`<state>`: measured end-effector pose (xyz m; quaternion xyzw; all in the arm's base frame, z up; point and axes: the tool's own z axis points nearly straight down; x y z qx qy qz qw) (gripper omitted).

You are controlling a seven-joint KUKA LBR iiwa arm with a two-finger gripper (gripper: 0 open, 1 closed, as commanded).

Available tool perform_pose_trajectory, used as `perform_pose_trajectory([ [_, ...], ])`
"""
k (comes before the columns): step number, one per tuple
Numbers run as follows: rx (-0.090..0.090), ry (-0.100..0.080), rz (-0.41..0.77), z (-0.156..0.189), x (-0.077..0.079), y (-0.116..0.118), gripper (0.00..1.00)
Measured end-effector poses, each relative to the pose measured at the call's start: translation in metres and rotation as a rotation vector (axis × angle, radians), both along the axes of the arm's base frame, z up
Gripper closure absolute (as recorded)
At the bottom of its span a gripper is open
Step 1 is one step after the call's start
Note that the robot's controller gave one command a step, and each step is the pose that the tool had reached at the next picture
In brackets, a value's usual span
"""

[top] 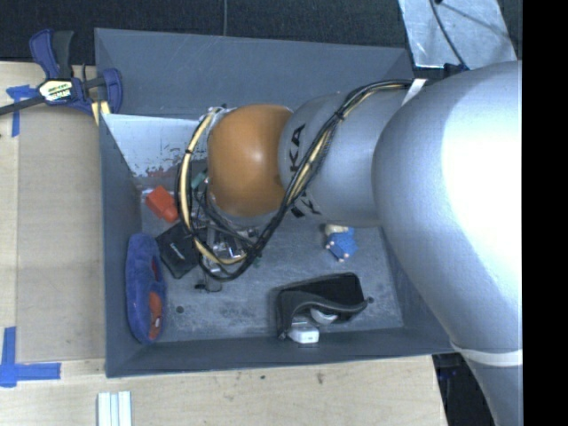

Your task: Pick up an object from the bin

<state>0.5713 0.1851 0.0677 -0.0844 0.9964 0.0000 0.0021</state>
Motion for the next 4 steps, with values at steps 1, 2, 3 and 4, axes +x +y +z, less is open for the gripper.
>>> perform_pose_trajectory([
  [1, 0.001, -0.001, -0.002, 0.0005, 0.0007, -0.0004, 0.0],
  [2, 0.002, -0.002, -0.004, 0.0008, 0.0014, -0.0008, 0.0],
  [3, 0.003, -0.002, -0.007, 0.0012, 0.0022, -0.0014, 0.0],
  [4, 0.004, -0.006, -0.007, 0.0024, 0.0032, -0.0012, 1.0],
])
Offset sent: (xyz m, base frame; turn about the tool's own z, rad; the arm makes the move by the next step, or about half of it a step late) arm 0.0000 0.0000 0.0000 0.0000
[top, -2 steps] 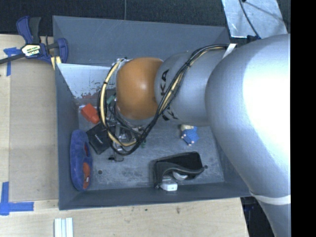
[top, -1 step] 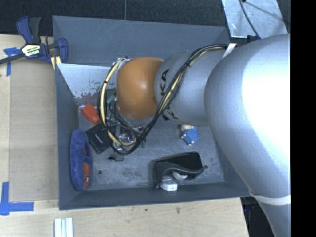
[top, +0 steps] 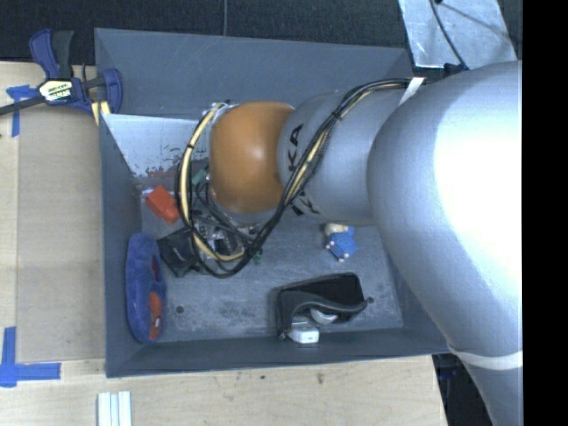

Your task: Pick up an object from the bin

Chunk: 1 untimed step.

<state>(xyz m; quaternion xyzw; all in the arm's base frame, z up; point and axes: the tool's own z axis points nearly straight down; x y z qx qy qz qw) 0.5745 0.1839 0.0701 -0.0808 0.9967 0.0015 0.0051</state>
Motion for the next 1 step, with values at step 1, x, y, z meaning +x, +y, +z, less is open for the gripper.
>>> perform_pose_trajectory([
  [1, -0.001, 0.0, -0.002, 0.0599, 0.0025, 0.0005, 1.0],
])
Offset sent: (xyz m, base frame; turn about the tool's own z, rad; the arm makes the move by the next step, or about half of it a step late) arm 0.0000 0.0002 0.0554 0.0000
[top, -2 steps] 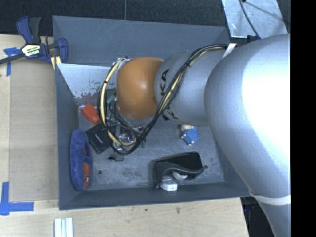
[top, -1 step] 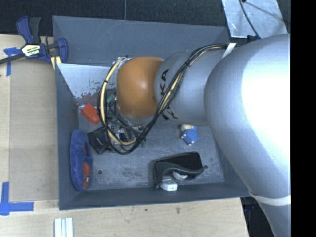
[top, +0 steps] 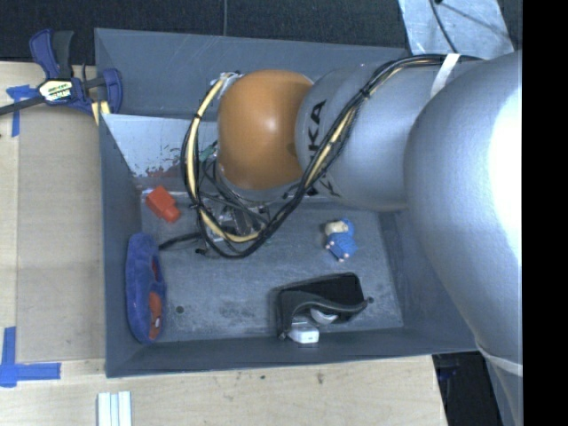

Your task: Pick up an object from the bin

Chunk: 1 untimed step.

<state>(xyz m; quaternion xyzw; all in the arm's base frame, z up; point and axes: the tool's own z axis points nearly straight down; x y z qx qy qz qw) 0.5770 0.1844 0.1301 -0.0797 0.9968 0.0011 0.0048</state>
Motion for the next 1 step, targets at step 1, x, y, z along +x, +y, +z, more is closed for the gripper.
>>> perform_pose_trajectory([
  [1, 0.0, 0.002, -0.002, 0.0309, 0.0016, 0.0003, 1.0],
])
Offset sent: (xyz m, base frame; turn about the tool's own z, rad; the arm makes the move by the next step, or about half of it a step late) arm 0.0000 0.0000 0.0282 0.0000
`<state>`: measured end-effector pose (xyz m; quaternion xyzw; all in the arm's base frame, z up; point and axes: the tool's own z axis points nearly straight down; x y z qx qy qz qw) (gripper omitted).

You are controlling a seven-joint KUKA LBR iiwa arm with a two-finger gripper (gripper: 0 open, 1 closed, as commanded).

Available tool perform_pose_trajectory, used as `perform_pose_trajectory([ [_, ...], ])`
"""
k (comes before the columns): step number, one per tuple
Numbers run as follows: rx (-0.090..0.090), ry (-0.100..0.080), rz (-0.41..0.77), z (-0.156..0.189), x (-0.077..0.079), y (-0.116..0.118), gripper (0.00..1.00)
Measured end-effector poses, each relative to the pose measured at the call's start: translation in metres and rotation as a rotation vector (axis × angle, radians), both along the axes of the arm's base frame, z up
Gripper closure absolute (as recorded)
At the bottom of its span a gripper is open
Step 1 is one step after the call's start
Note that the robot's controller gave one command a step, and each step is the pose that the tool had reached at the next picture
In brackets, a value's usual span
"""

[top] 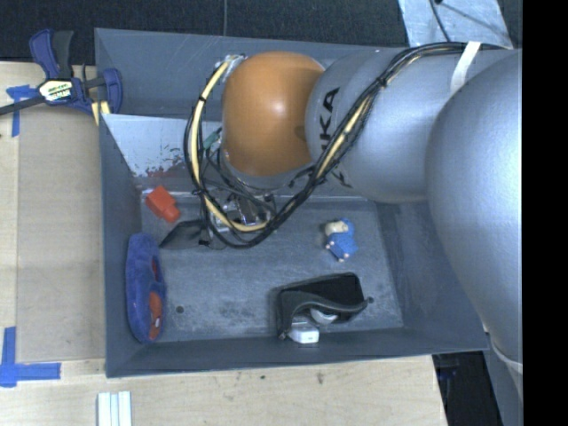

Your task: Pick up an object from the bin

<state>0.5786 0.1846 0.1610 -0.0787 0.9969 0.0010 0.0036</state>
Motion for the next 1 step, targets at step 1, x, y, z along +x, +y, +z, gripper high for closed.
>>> perform_pose_trajectory([
  [1, 0.0, -0.001, -0.002, 0.0371, 0.0017, 0.0004, 1.0],
])
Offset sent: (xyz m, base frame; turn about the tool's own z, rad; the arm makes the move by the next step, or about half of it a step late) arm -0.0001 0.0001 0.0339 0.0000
